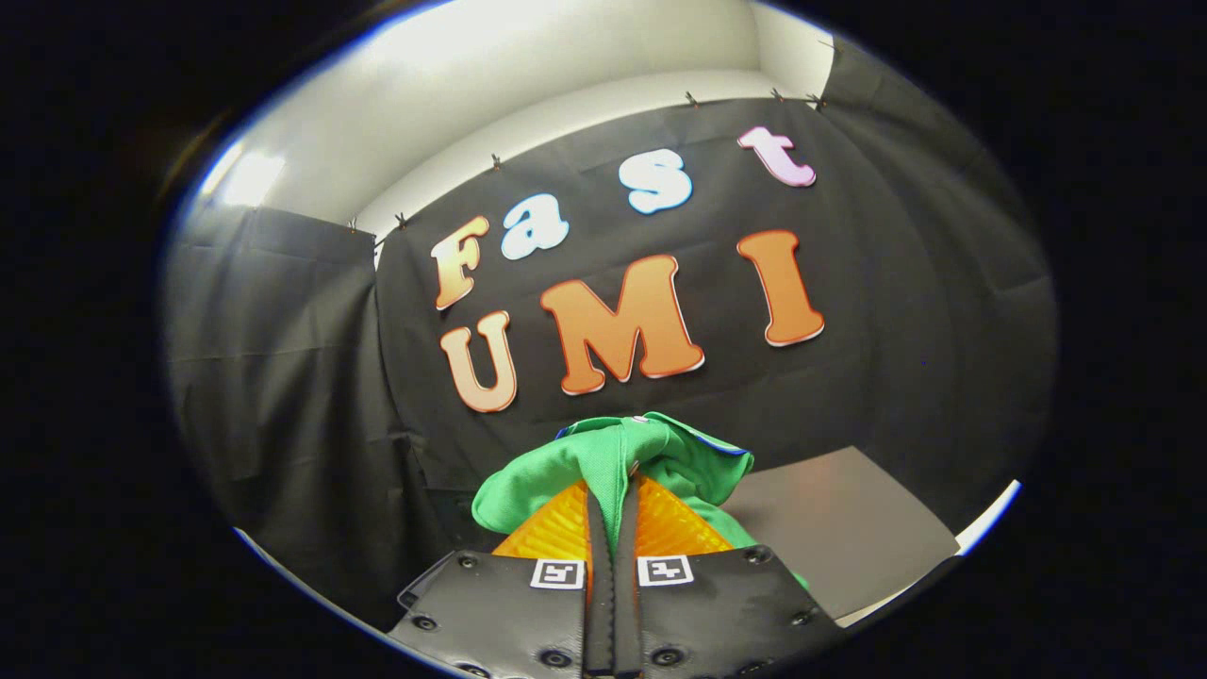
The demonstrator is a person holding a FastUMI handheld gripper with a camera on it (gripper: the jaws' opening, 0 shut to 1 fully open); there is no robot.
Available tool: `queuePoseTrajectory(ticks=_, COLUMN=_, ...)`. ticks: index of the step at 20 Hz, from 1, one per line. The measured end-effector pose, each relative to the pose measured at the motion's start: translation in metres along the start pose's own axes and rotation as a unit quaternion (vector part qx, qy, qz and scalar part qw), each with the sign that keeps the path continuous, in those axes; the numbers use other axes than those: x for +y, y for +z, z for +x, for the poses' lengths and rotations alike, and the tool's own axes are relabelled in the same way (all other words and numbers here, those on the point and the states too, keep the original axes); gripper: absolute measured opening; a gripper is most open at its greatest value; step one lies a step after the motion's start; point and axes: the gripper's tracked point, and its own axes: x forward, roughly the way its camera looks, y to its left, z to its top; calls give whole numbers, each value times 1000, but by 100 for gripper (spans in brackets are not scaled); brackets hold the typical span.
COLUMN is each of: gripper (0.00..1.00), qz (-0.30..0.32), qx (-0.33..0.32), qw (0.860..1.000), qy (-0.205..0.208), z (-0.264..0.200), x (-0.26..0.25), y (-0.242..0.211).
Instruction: Put the clothes into the washing machine and then close the washing machine lid.
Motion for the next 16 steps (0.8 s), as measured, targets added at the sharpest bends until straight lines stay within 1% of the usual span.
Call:
queuePoseTrajectory(ticks=2, gripper=7, qz=-28, qx=-20, qw=999, qy=-12, z=0, x=0, y=10)
queuePoseTrajectory(ticks=4, gripper=7, qz=-56, qx=-22, qw=998, qy=-21, z=0, x=2, y=13)
queuePoseTrajectory(ticks=6, gripper=7, qz=-64, qx=-27, qw=997, qy=-23, z=-3, x=7, y=16)
queuePoseTrajectory(ticks=8, gripper=7, qz=-59, qx=-30, qw=998, qy=-16, z=-5, x=23, y=19)
queuePoseTrajectory(ticks=12, gripper=7, qz=-48, qx=-30, qw=998, qy=2, z=22, x=64, y=11)
queuePoseTrajectory(ticks=16, gripper=7, qz=-61, qx=-14, qw=998, qy=20, z=35, x=91, y=-8)
